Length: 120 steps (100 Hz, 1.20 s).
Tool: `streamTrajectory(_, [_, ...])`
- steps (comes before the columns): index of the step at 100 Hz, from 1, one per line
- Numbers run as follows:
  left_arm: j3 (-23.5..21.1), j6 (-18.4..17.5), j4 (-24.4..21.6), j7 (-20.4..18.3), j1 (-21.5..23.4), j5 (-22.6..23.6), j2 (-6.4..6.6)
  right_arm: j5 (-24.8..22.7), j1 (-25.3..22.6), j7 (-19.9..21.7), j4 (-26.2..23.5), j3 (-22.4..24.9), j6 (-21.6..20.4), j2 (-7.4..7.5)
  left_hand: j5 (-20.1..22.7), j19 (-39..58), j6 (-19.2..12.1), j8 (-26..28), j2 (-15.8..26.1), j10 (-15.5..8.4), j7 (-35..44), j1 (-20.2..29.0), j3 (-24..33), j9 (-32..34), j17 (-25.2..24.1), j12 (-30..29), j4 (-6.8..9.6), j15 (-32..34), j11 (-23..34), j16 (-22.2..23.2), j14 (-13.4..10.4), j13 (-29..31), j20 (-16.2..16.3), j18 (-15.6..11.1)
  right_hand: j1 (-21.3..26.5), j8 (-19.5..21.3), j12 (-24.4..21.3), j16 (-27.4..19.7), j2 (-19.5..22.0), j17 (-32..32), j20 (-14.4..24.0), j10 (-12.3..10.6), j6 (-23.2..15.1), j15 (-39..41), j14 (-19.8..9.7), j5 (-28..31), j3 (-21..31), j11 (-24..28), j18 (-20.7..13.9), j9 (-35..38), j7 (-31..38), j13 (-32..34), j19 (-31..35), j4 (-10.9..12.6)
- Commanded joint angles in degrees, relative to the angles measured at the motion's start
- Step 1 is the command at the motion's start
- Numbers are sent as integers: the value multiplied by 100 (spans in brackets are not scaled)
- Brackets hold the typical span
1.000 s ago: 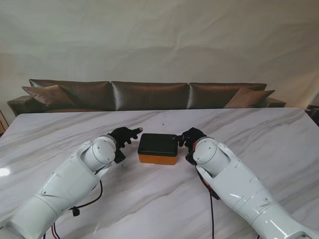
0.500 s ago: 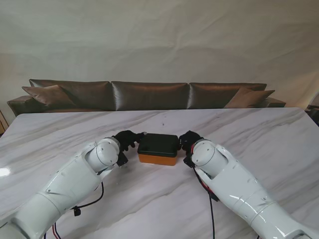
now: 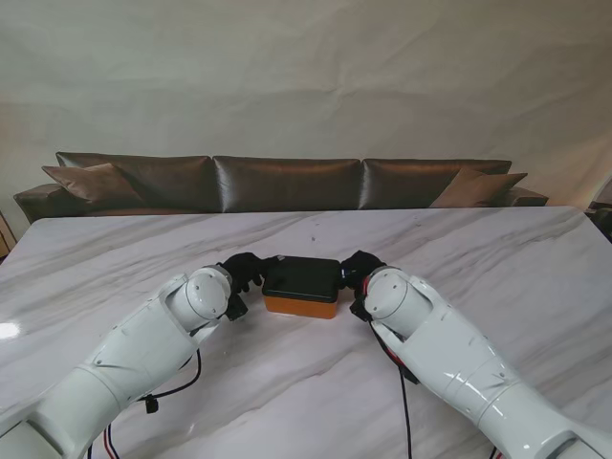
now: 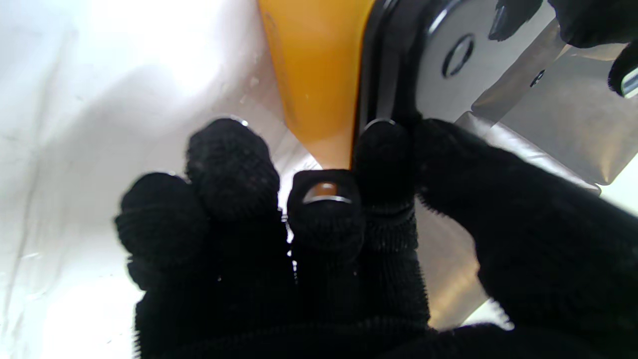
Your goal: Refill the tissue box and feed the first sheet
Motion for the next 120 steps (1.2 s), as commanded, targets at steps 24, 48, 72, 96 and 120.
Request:
streamTrajectory(24, [190, -318, 544, -145, -191, -193, -237, -38, 55, 174, 232, -237, -126, -110, 172, 1203, -727, 479, 194, -236, 687, 14, 401, 72, 29, 159, 230, 217, 287, 166, -37, 66, 151, -334, 180, -111, 209, 28, -201, 161, 99, -455, -625, 116, -244, 102, 169, 267, -407, 475, -523, 317, 190, 234])
streamTrajectory(48, [335, -425, 839, -225, -330, -231, -316, -121, 135, 176, 390, -393, -177, -138, 100, 1239, -864, 691, 71, -287, 939, 120, 727, 88, 77, 207, 388, 247, 319, 191, -94, 107, 165, -355, 197, -57, 240, 93, -556, 274, 105, -450, -676, 264, -372, 296, 337, 315, -506, 632, -505, 328, 216, 415])
streamTrajectory(72, [307, -381, 783, -195, -318, -199, -298, -136, 78, 91, 323, -313, -151, -138, 134, 1284, -905, 780, 7, -292, 1046, -107, 648, 159, 137, 249, 361, 302, 376, 223, -88, 172, 180, -356, -75, -54, 229, 107, -348, 348, 99, -541, -667, 310, -280, 260, 270, 274, -424, 689, -554, 323, 230, 304])
streamTrajectory(96, [217, -246, 574, -175, -278, -98, -219, -336, -11, 70, -17, -119, 24, -34, 251, 1372, -952, 916, 53, -304, 1215, -158, 431, 297, 215, 398, 158, 457, 546, 331, -76, 268, 214, -343, -1322, 1343, 248, 145, 1851, 574, -40, -519, -273, 566, -235, 945, -2316, 273, -309, 871, -1505, 318, 352, 440])
streamTrajectory(120, [196, -260, 751, -125, -400, -40, -245, -421, 54, 66, -98, -20, 200, -9, 285, 1465, -964, 1070, 72, -314, 1411, -135, 357, 389, 271, 550, 140, 608, 694, 451, -78, 347, 252, -346, -1198, 1444, 260, 174, 1932, 626, -46, -532, -318, 656, -232, 1043, -2402, 353, -273, 887, -1490, 321, 387, 531])
